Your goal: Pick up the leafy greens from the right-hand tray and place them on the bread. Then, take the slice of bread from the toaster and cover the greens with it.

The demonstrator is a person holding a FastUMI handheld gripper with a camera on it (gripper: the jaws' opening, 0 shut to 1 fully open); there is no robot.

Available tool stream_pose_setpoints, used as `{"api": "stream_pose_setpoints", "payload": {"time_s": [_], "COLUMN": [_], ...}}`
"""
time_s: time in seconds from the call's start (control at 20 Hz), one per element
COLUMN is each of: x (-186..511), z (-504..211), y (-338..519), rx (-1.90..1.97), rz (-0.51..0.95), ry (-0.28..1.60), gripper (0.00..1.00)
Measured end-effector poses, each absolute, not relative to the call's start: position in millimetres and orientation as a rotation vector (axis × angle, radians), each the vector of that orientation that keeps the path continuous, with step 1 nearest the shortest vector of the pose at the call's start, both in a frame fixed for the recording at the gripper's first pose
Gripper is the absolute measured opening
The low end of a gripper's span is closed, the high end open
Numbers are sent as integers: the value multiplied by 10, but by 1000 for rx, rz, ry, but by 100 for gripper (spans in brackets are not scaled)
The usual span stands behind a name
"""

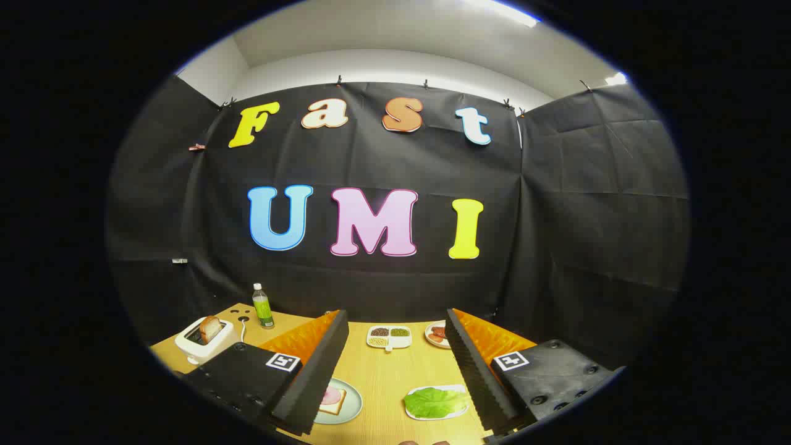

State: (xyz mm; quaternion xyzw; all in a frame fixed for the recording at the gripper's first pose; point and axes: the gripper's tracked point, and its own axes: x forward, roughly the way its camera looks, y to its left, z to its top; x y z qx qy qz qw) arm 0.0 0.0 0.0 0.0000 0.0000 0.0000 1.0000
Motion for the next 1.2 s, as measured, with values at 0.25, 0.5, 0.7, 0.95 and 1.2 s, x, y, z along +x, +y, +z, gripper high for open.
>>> {"api": "stream_pose_setpoints", "payload": {"time_s": [0.25,0.5,0.7,0.95,1.2], "x": [-50,-38,0,81,281], "z": [-61,-123,-179,-233,-399], "y": [-106,-152,-145,-211,-303], "rx": [14,35,39,31,11], "rz": [-29,-50,-51,-45,-10], "ry": [20,34,45,64,124], "gripper": [97,97,97,97,97]}}
